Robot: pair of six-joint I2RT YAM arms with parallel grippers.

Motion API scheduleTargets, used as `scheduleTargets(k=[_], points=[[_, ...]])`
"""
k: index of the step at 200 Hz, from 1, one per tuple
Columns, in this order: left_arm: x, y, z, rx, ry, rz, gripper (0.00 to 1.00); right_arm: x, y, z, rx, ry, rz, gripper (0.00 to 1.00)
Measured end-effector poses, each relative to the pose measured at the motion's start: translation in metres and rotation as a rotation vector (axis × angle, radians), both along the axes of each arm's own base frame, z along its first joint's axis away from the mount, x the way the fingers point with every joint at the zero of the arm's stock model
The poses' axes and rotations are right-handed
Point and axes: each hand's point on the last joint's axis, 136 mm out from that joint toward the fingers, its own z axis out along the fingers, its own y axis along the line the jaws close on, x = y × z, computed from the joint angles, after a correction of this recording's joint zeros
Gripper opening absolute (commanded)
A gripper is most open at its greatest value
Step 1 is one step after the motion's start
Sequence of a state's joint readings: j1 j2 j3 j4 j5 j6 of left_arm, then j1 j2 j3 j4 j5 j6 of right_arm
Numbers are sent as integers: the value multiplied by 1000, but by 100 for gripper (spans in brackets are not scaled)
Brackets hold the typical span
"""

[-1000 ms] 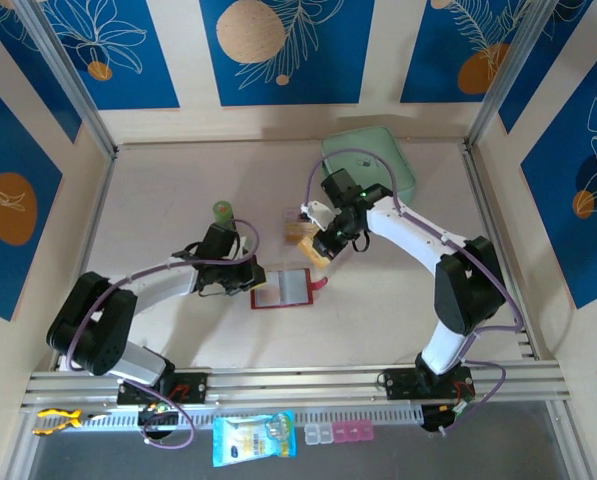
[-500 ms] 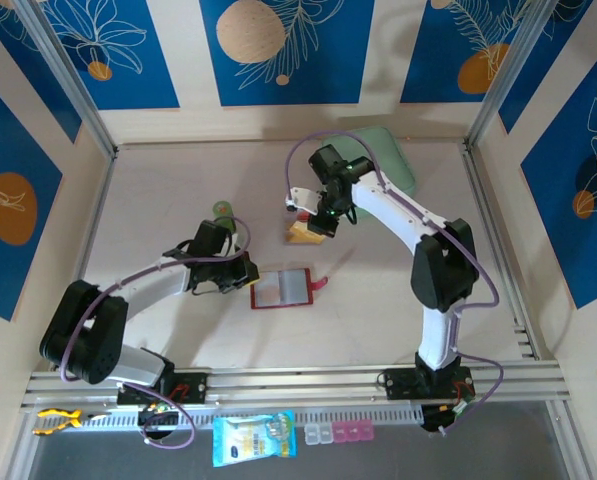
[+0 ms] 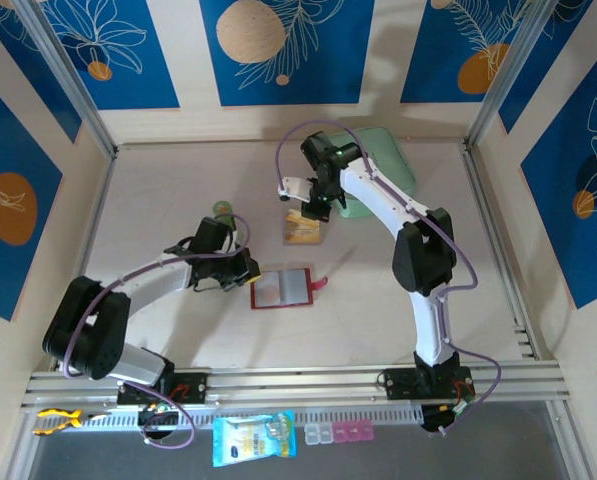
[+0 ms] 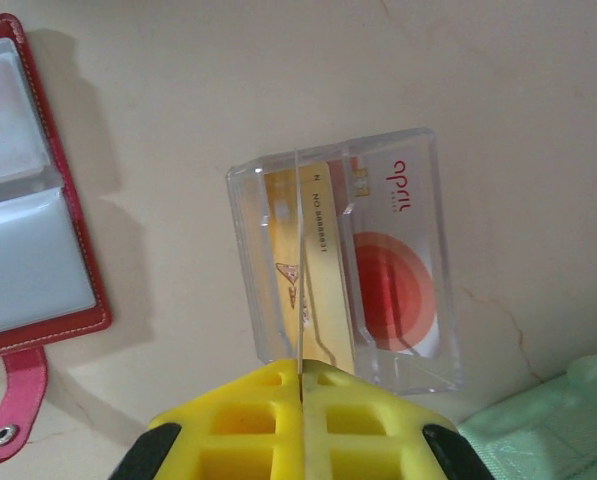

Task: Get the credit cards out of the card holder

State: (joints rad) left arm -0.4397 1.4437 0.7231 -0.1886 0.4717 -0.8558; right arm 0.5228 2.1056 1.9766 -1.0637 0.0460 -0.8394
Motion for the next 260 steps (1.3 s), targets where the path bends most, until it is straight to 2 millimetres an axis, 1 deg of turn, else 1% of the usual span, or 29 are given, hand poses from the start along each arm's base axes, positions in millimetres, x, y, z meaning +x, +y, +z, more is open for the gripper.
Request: scheduleTargets(k=[21, 128, 137, 153, 163, 180, 238, 260], points=[[2, -1, 3, -2, -5, 1, 6, 5, 2, -3, -5, 0, 15, 0], [4, 4, 2, 2, 3, 15, 6, 8, -4, -37, -68, 53, 58, 0], [4, 4, 2, 3, 3, 16, 6, 8, -5, -39, -70, 58, 59, 3], [5, 5, 2, 3, 3, 19, 6, 7, -5, -42, -74, 64, 59, 10], [5, 5, 2, 3, 3, 19, 6, 7, -5, -42, -74, 64, 58, 15], [5, 5, 2, 3, 3, 19, 6, 8, -6, -42, -79, 60, 61, 17], [3, 6, 1, 9, 8, 14, 6, 11, -6, -40, -75, 48, 29, 18], [2, 7, 0, 15, 7, 7, 6, 5, -5, -34, -54, 46, -19, 18]])
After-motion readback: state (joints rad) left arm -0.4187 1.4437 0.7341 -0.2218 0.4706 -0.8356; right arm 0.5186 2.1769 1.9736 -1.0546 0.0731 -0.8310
